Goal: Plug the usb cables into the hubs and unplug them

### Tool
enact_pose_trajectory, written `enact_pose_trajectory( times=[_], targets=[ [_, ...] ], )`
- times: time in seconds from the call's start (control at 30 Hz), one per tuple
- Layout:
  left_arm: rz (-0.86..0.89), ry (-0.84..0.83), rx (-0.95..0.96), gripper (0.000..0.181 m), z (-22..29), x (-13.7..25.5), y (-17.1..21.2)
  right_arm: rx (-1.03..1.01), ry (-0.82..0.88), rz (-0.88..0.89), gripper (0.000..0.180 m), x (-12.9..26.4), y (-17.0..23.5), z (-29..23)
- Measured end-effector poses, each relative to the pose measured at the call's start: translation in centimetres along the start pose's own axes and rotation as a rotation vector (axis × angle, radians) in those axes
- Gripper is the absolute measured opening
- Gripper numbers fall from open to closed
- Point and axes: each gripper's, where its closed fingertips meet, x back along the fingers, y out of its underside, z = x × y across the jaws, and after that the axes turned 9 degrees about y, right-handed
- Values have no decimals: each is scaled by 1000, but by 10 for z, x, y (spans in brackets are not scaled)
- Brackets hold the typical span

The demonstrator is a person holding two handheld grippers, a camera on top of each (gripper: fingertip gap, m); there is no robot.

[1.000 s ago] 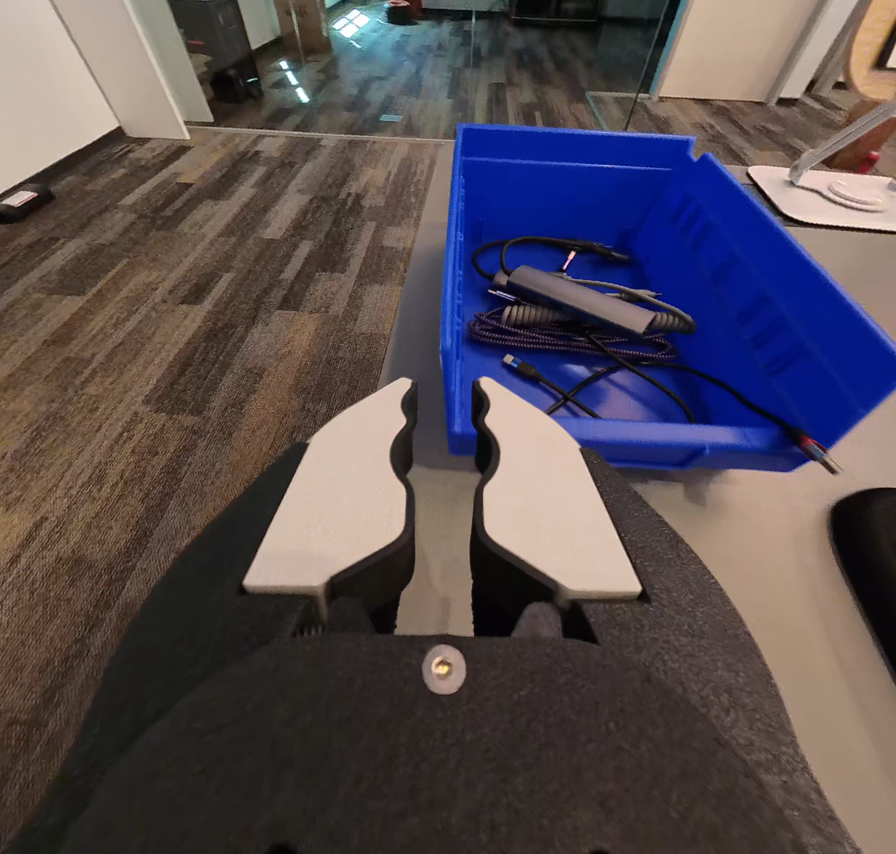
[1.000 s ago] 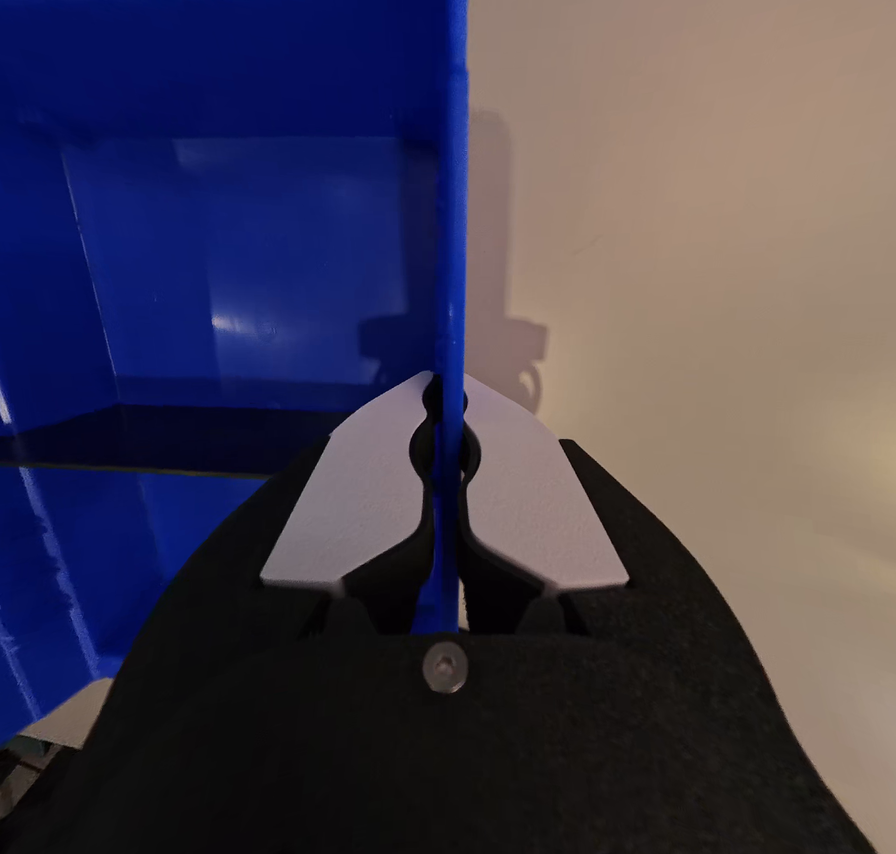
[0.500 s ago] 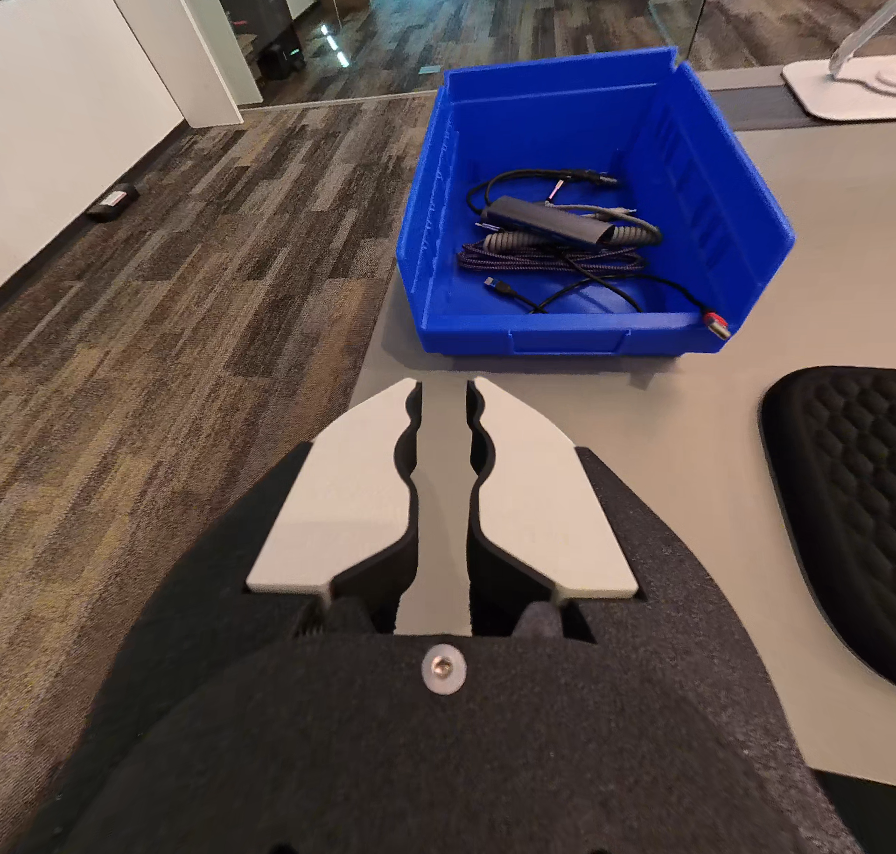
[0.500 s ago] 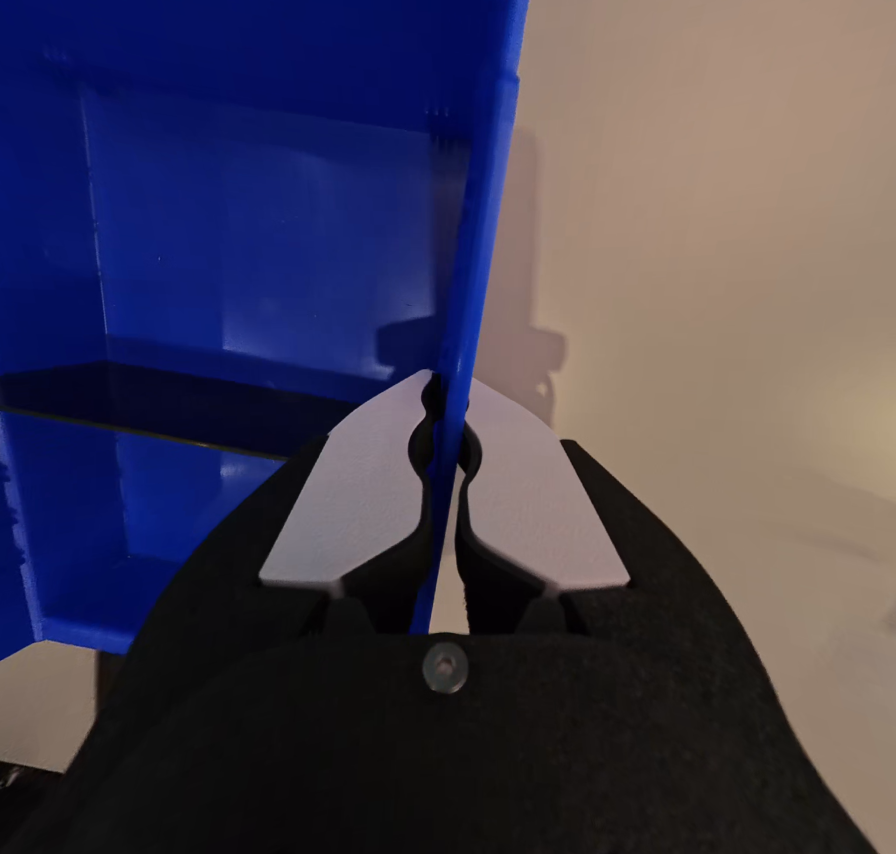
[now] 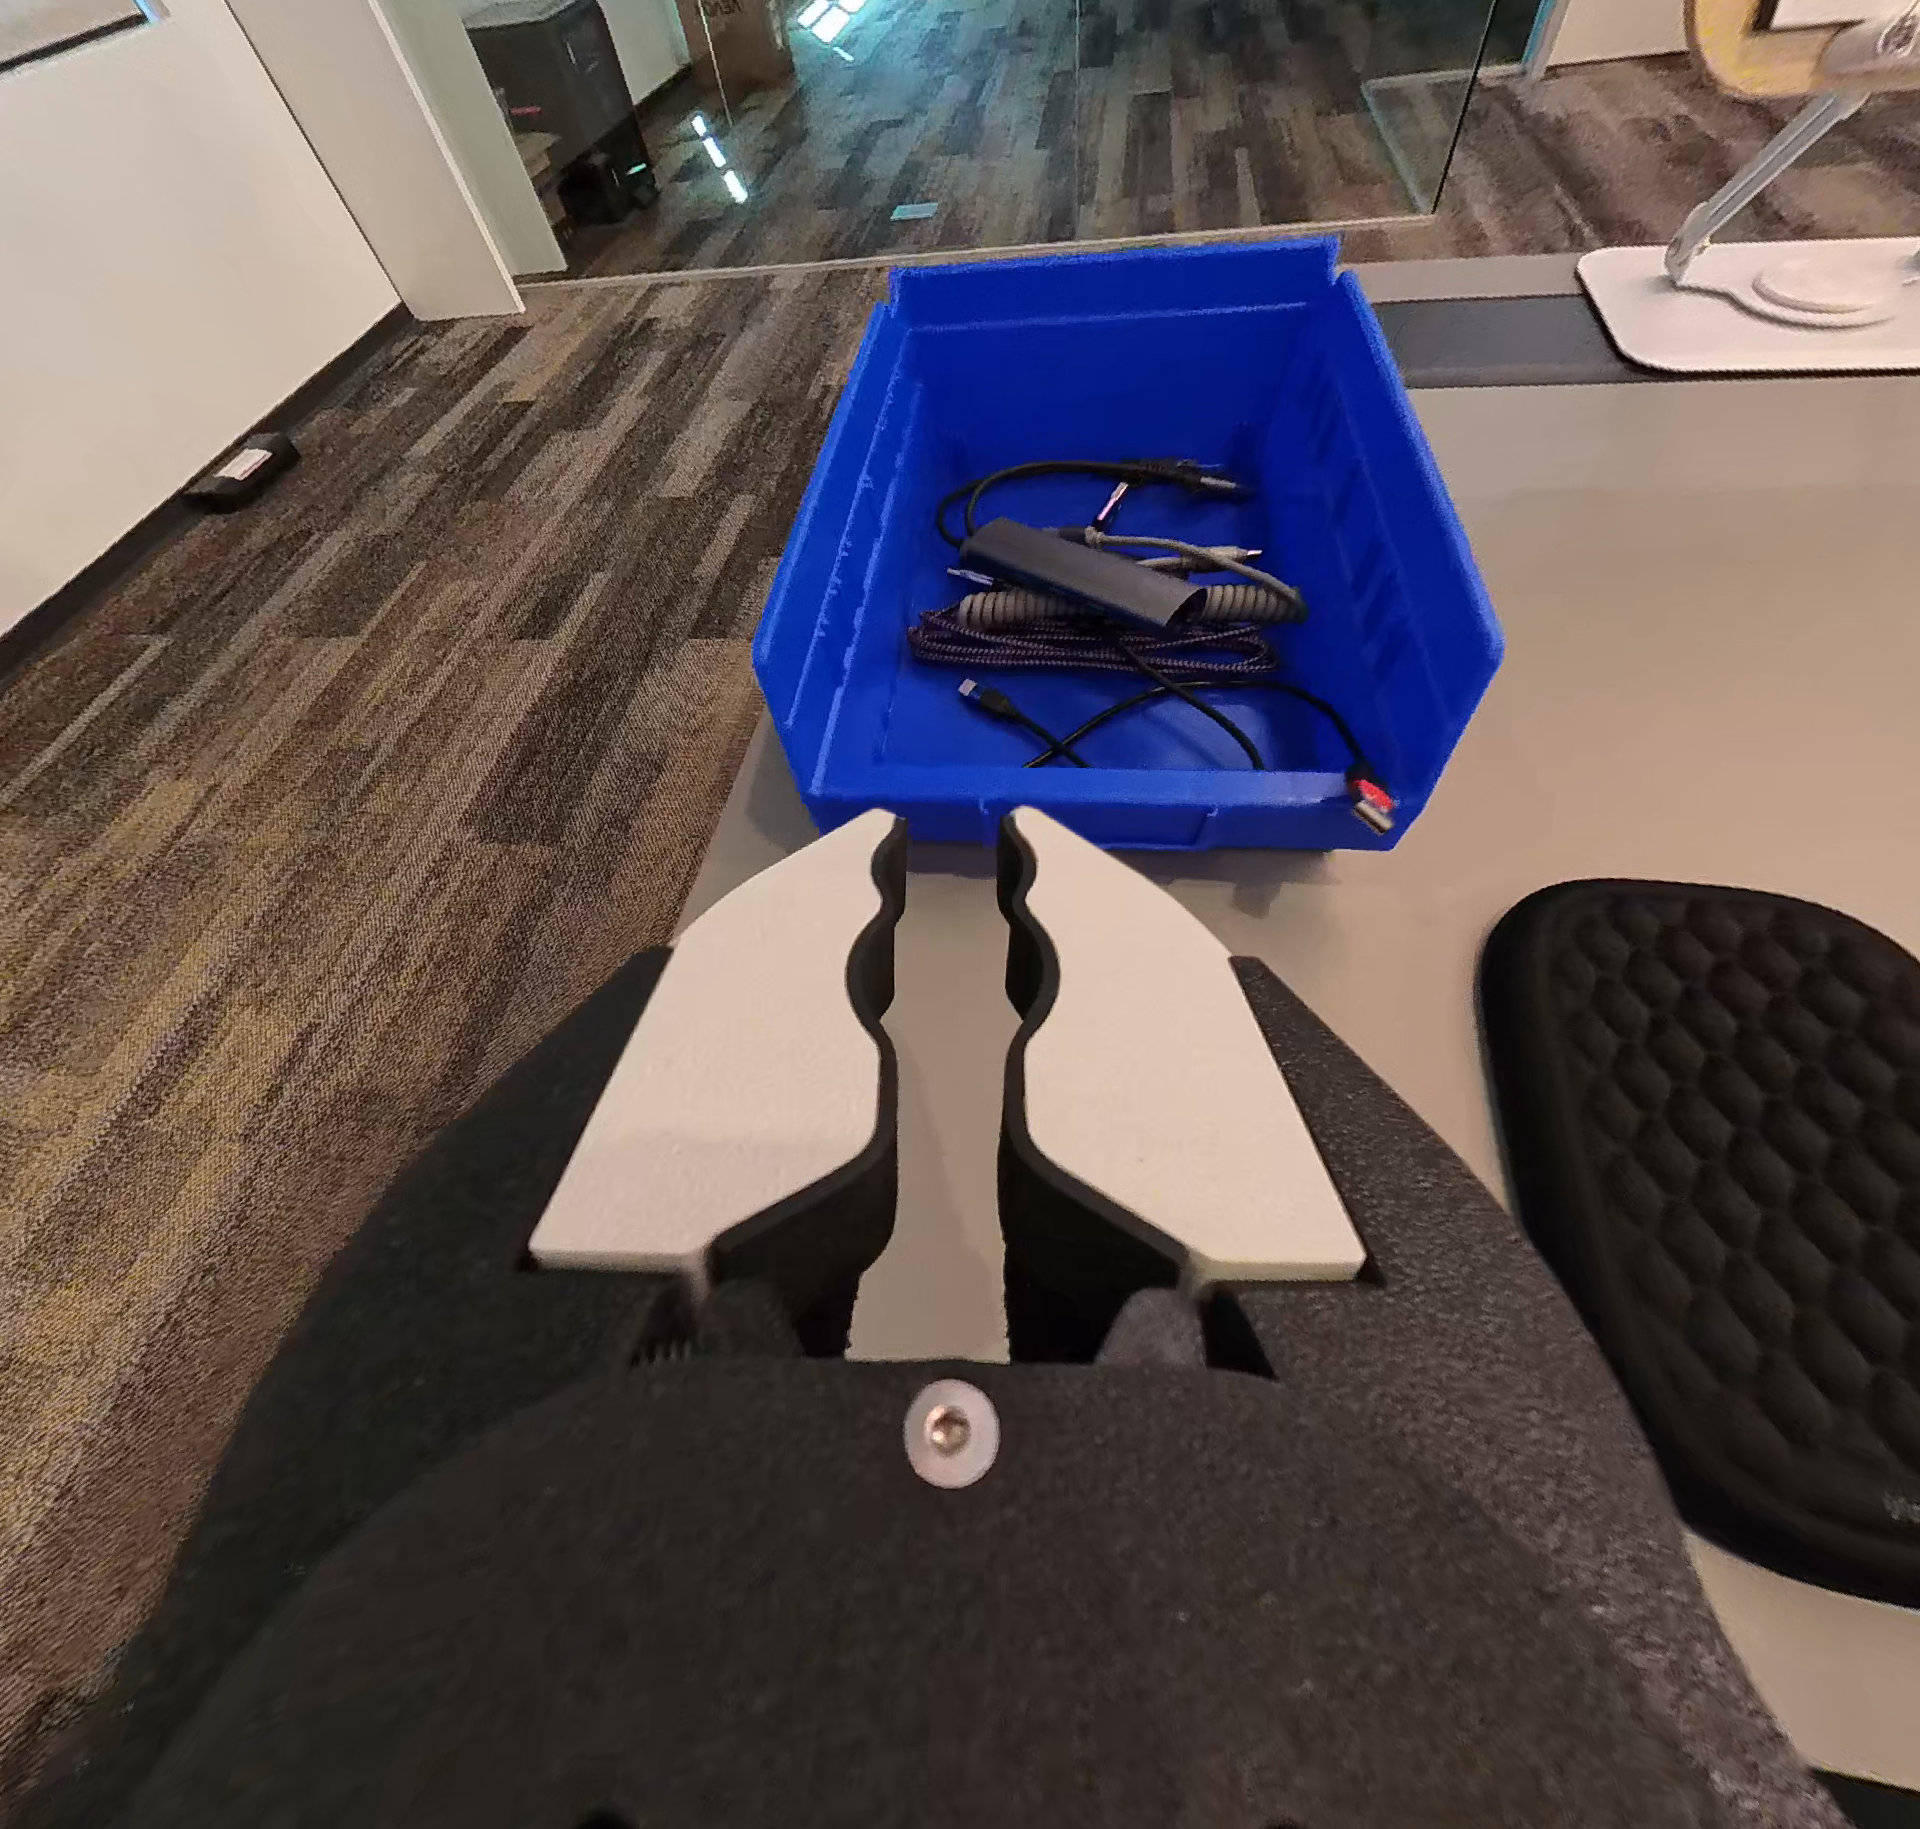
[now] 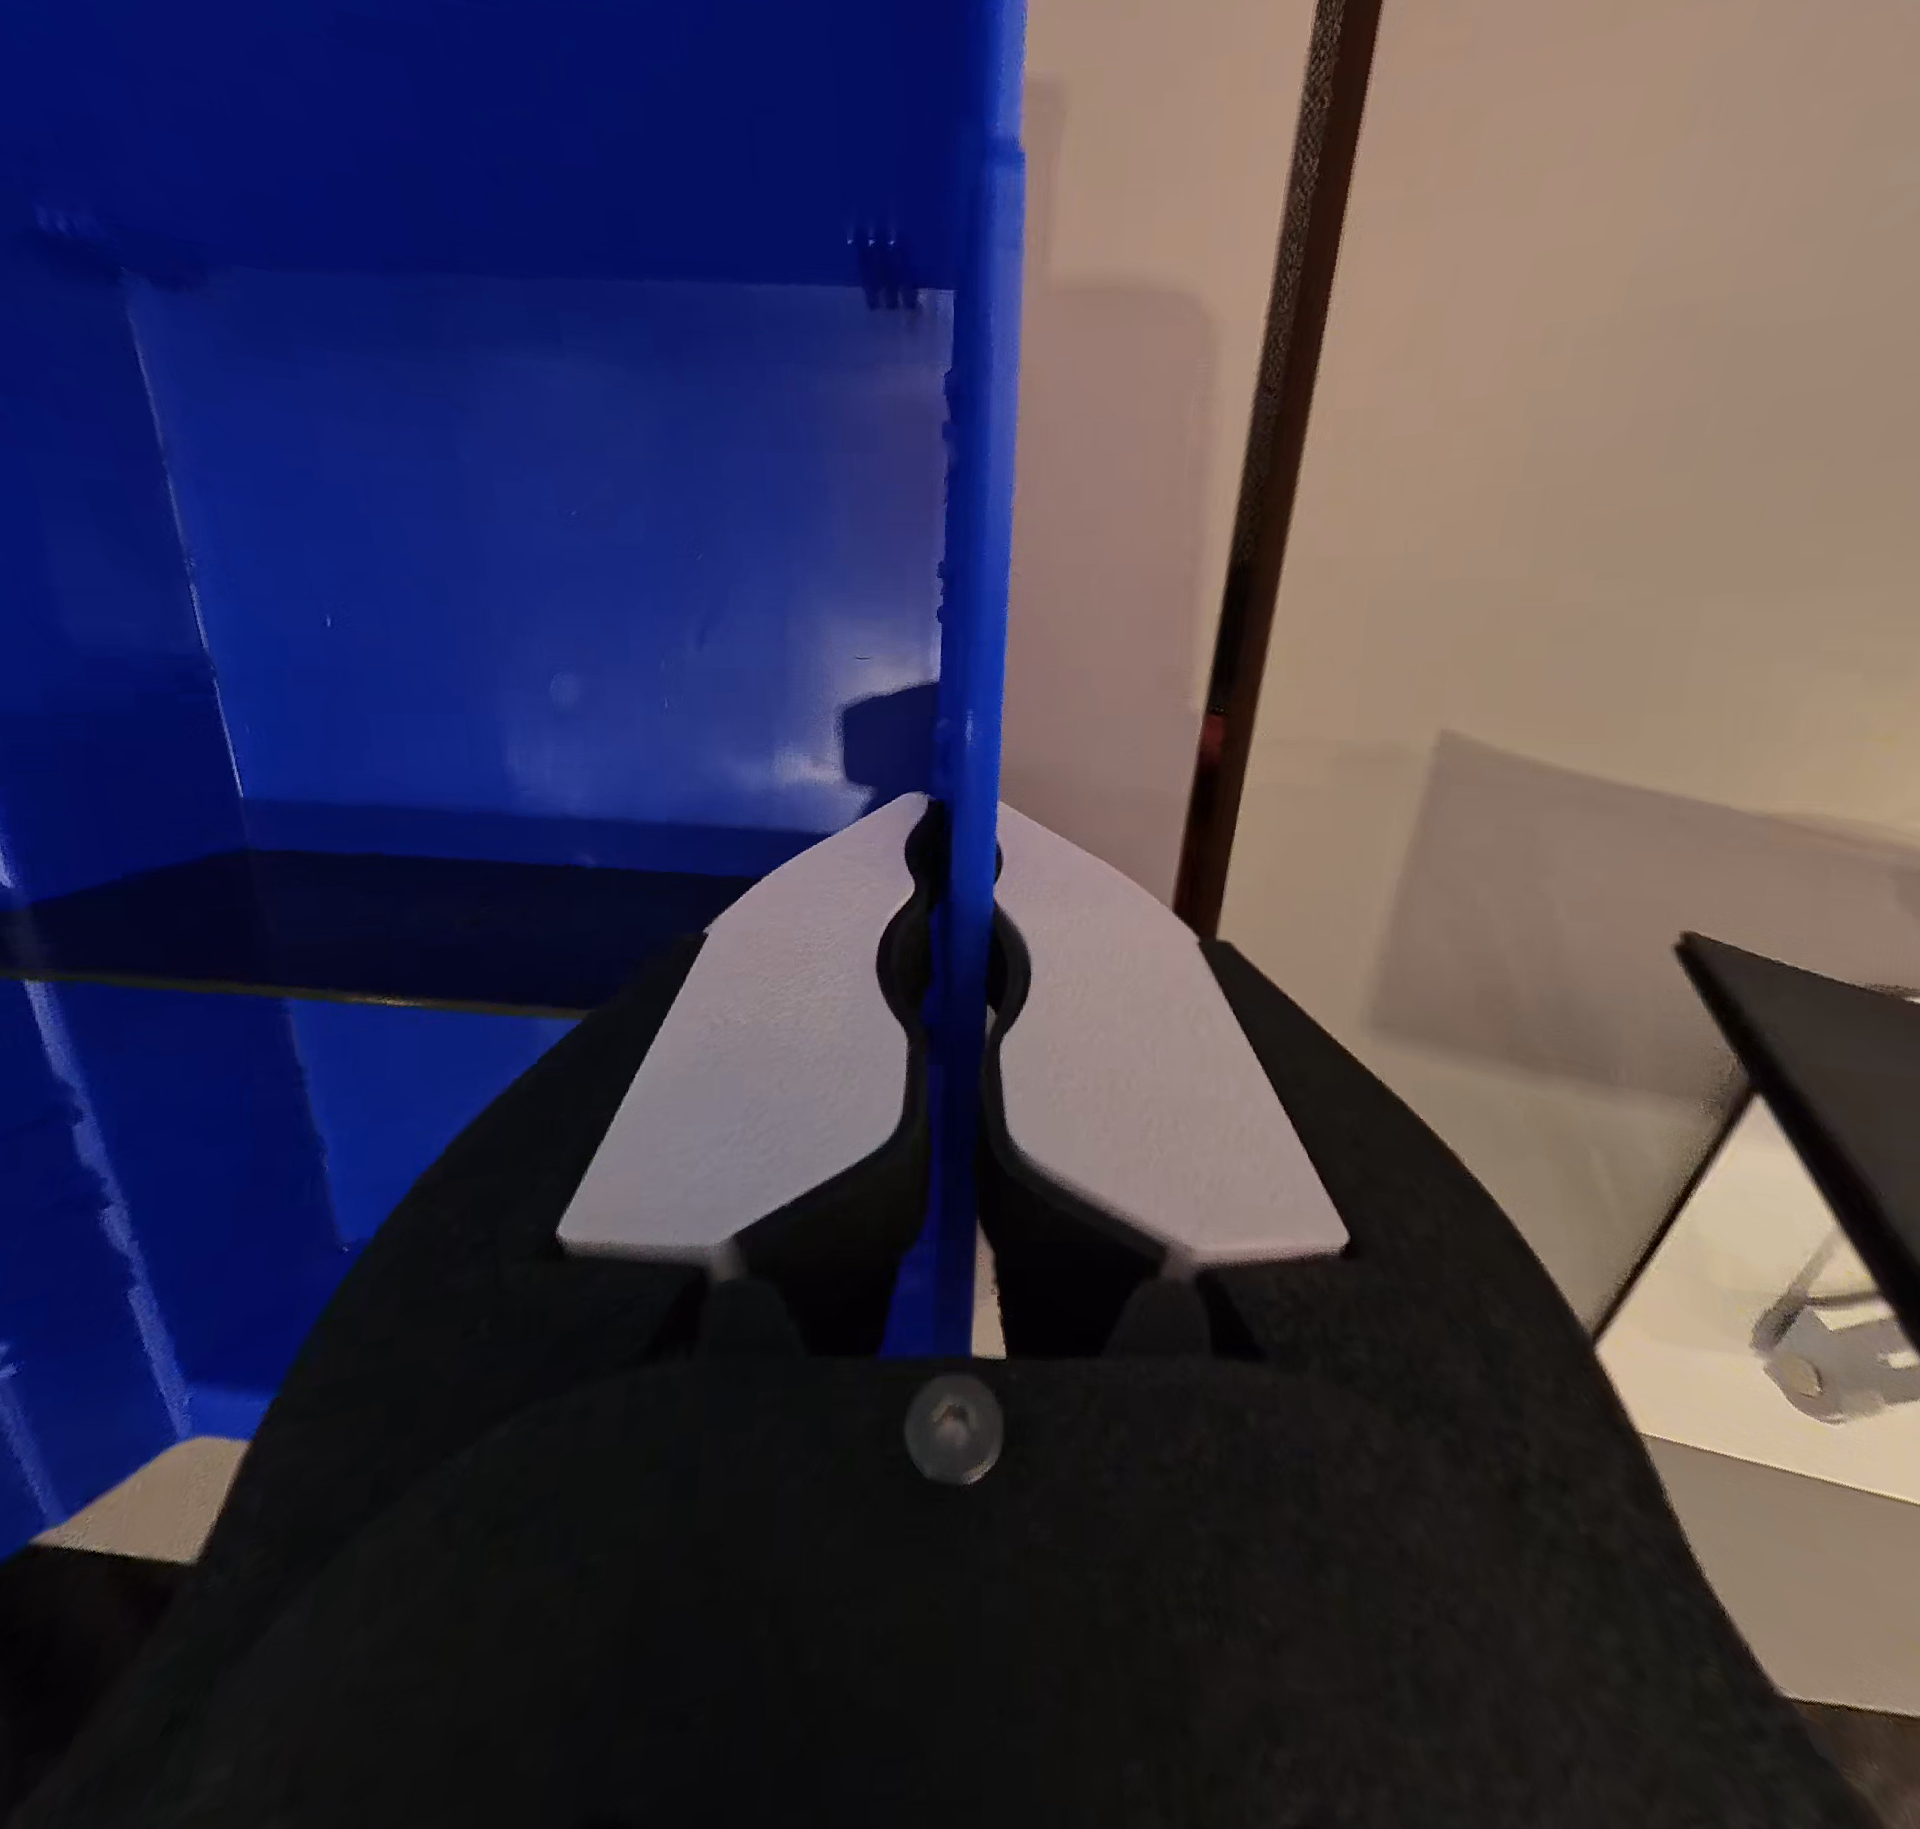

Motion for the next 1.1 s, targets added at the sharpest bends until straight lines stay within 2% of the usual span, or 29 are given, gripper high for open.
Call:
enact_pose_trajectory(
  times=[0.27,0.53,0.77,0.9,0.97,1.1],
  targets=[
    [5,26,-6,16,26,-16,-15,-138,39,22,2,0,8,29],
    [-3,55,-57,16,49,-29,-31,-136,37,18,2,-1,5,32],
    [24,111,-20,16,67,-35,-32,-158,40,14,2,-1,5,32],
    [72,138,4,30,92,-48,-28,-159,43,21,3,-1,5,31],
    [76,170,21,45,112,-62,-21,-165,47,25,3,-1,5,31],
    [-14,84,-111,49,127,-106,-5,-177,48,33,3,-1,5,30]
  ],
)
